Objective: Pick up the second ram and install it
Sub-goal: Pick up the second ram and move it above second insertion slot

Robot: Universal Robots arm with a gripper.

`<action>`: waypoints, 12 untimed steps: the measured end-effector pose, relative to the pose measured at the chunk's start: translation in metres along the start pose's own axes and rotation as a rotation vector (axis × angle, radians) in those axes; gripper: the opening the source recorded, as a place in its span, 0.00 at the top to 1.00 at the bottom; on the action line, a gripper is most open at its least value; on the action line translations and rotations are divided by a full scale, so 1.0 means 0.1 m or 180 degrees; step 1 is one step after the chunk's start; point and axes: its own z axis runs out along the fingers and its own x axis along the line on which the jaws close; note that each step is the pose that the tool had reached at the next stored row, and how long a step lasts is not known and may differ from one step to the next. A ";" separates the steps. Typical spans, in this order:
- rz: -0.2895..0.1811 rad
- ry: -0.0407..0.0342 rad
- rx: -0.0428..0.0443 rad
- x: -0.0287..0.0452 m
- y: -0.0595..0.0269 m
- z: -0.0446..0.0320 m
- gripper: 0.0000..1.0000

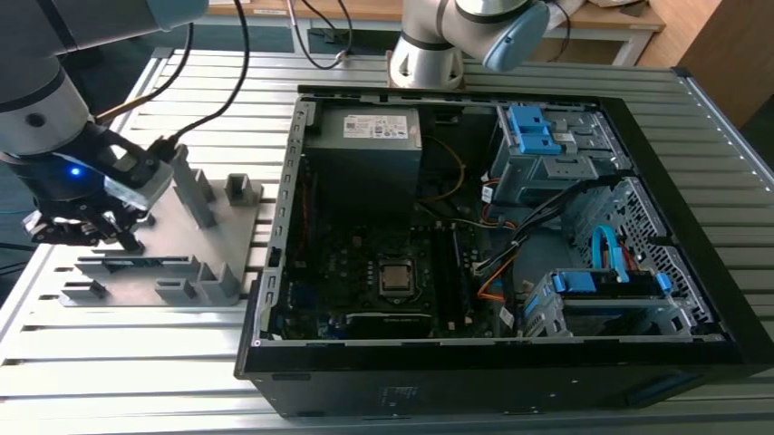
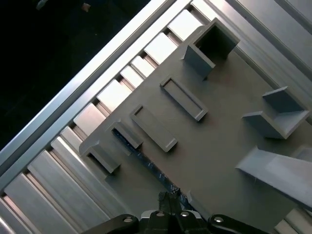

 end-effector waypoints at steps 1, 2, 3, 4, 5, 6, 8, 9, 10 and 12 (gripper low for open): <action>-0.0025 0.0001 0.0001 0.000 0.000 0.000 0.90; -0.0049 0.0001 0.0002 0.000 0.000 0.000 0.90; -0.0075 0.0002 0.0002 0.000 0.000 0.000 0.90; -0.0099 0.0003 0.0003 0.000 0.000 0.000 0.90; -0.0123 0.0003 0.0004 0.000 0.000 0.000 0.90; -0.0148 0.0004 0.0005 0.000 0.000 0.000 0.90; -0.0196 0.0005 0.0006 0.000 0.000 0.000 0.90; -0.0219 0.0006 0.0007 0.000 0.000 0.000 0.90; -0.0243 0.0006 0.0008 0.000 0.000 0.000 0.90; -0.0292 0.0007 0.0009 0.000 0.000 0.000 0.90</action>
